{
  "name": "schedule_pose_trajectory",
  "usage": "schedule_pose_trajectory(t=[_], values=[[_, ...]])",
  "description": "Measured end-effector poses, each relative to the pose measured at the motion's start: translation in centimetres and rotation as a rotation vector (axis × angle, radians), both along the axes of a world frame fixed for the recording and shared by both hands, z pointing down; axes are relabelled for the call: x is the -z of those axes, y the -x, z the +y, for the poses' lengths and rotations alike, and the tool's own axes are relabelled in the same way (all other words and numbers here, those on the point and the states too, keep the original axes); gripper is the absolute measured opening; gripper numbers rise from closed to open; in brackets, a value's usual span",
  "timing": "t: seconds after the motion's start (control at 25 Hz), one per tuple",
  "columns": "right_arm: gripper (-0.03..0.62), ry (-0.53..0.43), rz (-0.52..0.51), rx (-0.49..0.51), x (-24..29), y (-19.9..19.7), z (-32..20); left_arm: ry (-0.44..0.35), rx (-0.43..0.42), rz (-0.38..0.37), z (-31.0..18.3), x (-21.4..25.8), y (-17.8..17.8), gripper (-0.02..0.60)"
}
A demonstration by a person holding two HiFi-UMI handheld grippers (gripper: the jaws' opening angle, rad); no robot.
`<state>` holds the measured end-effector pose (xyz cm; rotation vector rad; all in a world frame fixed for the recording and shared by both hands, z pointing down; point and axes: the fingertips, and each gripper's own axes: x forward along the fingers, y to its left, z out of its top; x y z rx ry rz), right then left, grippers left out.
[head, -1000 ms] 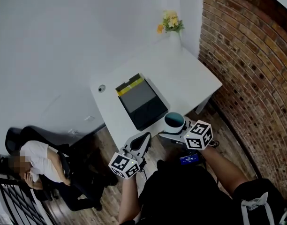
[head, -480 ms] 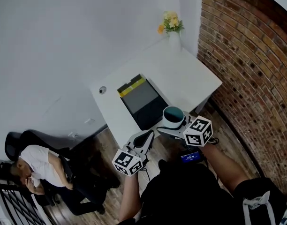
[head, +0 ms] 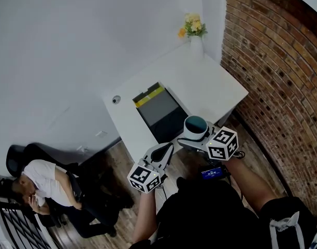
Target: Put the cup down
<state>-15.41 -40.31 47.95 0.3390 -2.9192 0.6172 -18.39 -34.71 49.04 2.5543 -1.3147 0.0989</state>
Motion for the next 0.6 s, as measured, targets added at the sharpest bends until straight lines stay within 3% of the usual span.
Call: schedule_pose_trajectory(t=[0.6], values=[[0.391,0.013,0.015,0.013,-1.1,1.2,-2.2,0.008,0.033,0.006,-1.1,0.2,1.6,0.008]])
